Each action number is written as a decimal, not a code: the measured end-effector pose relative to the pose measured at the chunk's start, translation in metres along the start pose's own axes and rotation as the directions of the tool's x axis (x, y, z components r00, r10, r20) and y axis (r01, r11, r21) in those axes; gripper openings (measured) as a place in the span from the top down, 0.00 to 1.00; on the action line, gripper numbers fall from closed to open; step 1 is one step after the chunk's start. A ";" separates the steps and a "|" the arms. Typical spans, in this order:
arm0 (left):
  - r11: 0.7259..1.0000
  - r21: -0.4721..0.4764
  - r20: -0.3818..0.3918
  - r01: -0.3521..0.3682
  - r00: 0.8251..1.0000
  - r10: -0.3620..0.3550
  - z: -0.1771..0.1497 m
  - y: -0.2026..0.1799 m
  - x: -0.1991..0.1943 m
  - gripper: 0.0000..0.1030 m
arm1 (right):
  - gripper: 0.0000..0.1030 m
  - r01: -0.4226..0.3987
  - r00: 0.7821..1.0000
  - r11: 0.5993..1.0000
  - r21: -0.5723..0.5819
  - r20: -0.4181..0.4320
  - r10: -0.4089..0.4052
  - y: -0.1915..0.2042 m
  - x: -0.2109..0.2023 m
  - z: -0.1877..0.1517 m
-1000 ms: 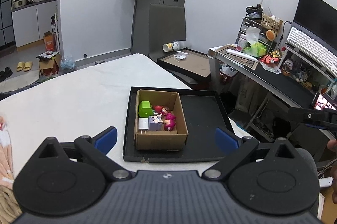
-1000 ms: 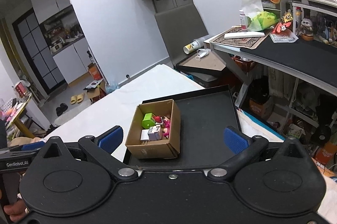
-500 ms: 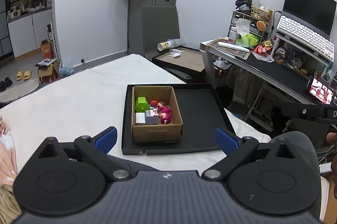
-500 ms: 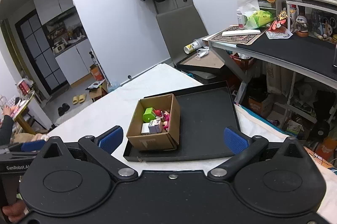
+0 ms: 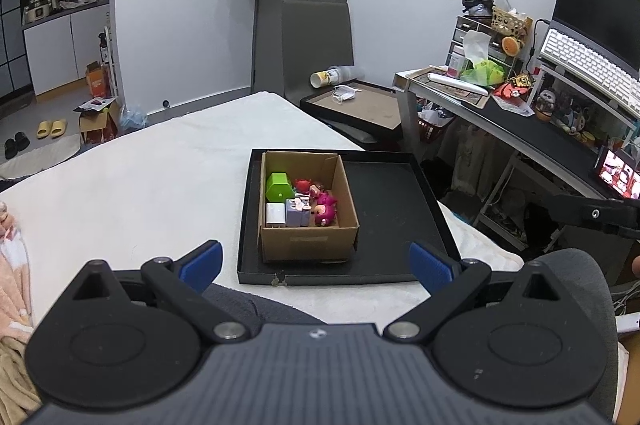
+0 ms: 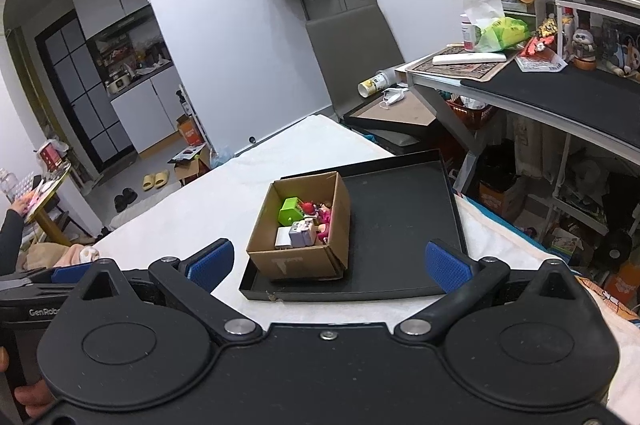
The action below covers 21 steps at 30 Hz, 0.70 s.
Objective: Organize rigid objects
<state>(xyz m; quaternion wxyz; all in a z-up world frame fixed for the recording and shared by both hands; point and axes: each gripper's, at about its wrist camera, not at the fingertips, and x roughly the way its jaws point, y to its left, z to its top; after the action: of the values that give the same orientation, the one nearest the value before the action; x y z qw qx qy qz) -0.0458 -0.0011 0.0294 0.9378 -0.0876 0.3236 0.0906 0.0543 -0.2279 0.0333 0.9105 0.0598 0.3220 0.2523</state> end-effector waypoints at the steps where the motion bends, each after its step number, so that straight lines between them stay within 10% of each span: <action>1: 1.000 -0.002 -0.001 -0.003 1.000 0.003 0.000 0.000 0.000 0.04 | 0.00 0.001 1.000 1.000 -0.002 -0.001 -0.001 0.001 0.000 0.000; 21: 1.000 0.009 0.002 0.005 1.000 -0.005 0.001 -0.004 -0.003 0.04 | 0.00 0.023 1.000 1.000 -0.019 -0.002 -0.023 0.009 0.002 0.000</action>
<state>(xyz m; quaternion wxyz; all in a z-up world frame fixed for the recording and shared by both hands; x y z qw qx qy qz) -0.0467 -0.0046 0.0324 0.9386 -0.0842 0.3230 0.0872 0.0520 -0.2191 0.0340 0.9136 0.0474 0.3211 0.2451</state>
